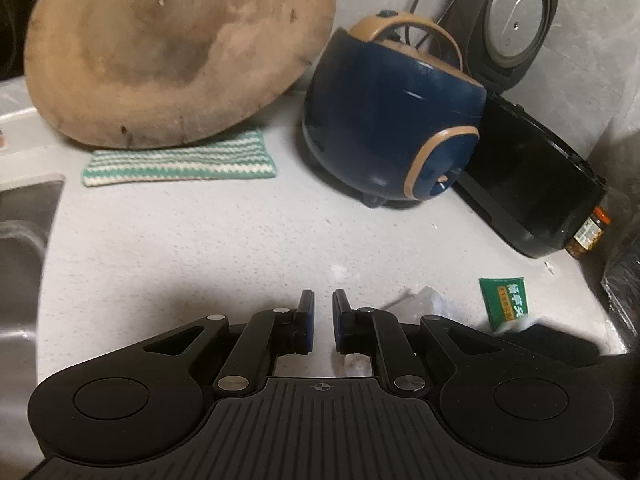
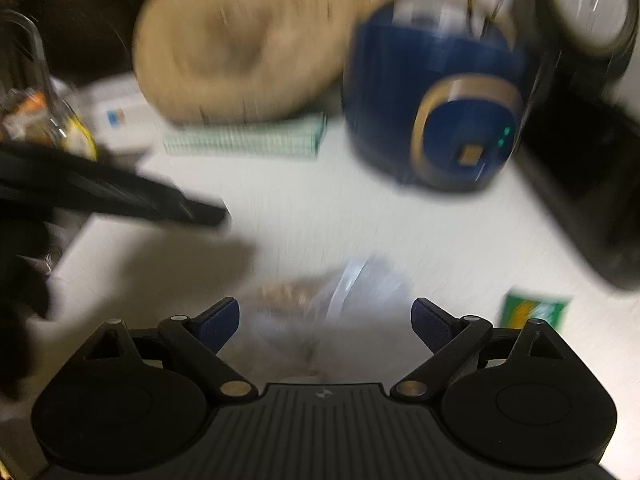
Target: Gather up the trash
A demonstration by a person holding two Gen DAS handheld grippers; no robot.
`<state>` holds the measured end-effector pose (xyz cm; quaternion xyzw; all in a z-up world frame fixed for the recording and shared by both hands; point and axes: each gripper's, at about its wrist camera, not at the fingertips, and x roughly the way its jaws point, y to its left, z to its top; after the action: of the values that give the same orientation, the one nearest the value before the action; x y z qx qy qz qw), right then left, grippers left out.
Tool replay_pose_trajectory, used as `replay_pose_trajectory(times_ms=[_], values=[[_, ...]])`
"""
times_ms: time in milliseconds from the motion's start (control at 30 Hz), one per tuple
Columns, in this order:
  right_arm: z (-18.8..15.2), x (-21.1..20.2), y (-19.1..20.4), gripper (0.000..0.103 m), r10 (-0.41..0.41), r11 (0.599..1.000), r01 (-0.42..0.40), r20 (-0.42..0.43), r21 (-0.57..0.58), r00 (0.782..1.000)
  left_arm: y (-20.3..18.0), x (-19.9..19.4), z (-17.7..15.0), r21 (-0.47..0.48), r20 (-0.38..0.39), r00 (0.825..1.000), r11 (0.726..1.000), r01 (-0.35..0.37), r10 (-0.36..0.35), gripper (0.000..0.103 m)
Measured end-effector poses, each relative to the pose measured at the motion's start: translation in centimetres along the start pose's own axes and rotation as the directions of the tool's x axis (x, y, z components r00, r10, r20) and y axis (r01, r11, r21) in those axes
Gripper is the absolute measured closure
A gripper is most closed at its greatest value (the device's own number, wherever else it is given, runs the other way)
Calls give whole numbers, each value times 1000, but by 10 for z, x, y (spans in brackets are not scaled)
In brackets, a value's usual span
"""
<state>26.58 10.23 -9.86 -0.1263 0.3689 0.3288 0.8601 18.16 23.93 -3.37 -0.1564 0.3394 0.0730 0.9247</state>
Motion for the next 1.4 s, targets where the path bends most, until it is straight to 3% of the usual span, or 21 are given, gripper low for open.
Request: replay_pose_trajectory(times_ms=[33,133,167,200,233,267,300,467,633,733,867,933,1067,1167,1233,1300,1400], values=[[-3,7,1,9,11,1000,-11,-25,17,1000,0,-4,-1,4,5,1000,1000,-8,8,91],[-11,5,9,9,15,1000,-15,12,-14,1000,-3,-9,-3,15,10,1000,1000,-24,24,91],[-12,5,13,14,11,999,-11,4,-44,1000,-4,-10,-3,14,10,1000,1000,-28,28,91],[-13,2,16,31,-4,998,4,4,-66,1000,-5,-10,-4,13,9,999,999,-32,32,91],[-12,-1,16,40,-7,997,7,6,-74,1000,-7,-11,-3,14,9,999,999,-33,33,91],[-10,-6,14,60,-1,998,1,1,-70,1000,-9,-12,-3,17,10,999,999,-33,33,91],[-9,-13,12,68,7,998,-7,4,-58,1000,-11,-12,-3,21,12,999,999,-32,31,91],[-8,-73,-20,70,-30,999,26,138,34,990,-35,-6,1,69,12,1000,998,-2,1,91],[-24,-131,-78,71,-191,969,145,232,199,954,-71,5,1,134,-17,997,988,79,-78,91],[-45,-144,-108,70,-309,931,251,207,265,928,-95,11,-3,164,-50,983,969,184,-178,91],[-80,-144,-136,70,-383,874,319,117,366,916,-138,23,-19,268,-100,957,919,289,-272,90],[-93,-140,-142,70,-397,856,336,84,393,914,-160,31,-33,348,-123,957,891,290,-264,88],[-113,-122,-138,70,-467,829,428,25,361,884,-188,47,-63,508,-126,978,836,206,-165,88],[-123,-118,-136,70,-526,796,493,-1,352,850,-191,55,-75,566,-122,987,809,156,-105,81],[-127,-122,-140,70,-535,782,496,-2,379,845,-189,55,-76,591,-113,990,795,139,-89,80],[-130,-126,-144,70,-519,783,473,5,404,855,-186,57,-71,579,-117,991,806,122,-66,80],[-132,-128,-142,70,-495,800,446,22,402,868,-182,64,-61,507,-172,980,845,173,-97,78]])
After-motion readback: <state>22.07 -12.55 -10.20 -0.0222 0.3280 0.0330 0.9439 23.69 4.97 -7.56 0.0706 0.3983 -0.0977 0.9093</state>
